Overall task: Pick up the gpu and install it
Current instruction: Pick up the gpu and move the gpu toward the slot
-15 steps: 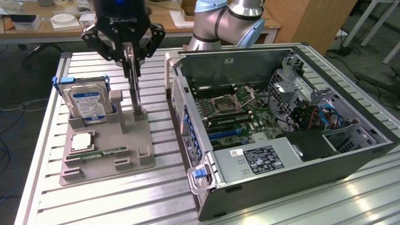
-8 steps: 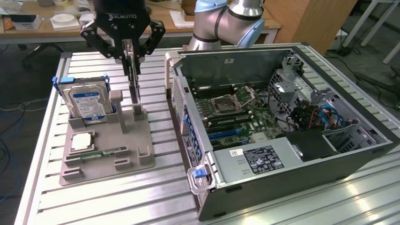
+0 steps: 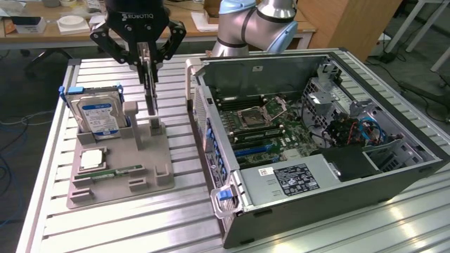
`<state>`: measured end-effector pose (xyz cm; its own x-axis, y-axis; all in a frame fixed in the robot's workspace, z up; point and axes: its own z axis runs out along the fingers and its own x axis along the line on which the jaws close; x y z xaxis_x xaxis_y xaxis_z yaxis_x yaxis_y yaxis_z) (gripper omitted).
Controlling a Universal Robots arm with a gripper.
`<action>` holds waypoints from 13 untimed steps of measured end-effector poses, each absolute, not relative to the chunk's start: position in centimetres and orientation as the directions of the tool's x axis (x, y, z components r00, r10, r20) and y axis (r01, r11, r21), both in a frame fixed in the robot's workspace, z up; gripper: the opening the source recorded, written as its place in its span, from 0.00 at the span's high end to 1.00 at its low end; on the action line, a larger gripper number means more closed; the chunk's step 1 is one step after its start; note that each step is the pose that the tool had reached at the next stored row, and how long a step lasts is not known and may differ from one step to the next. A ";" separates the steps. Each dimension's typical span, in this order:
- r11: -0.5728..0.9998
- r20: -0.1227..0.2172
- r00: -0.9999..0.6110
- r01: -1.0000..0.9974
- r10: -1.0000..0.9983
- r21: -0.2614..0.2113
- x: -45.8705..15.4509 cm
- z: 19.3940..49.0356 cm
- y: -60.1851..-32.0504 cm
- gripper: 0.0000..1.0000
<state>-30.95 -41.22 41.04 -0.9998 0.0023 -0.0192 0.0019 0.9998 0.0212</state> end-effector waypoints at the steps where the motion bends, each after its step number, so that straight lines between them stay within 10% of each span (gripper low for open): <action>1: 1.000 -0.019 -1.000 0.002 0.002 0.018 -30.9 41.1 -41.2 0.74; 13: 1.000 -0.022 -1.000 0.002 0.002 -0.007 -30.9 41.4 -41.2 0.74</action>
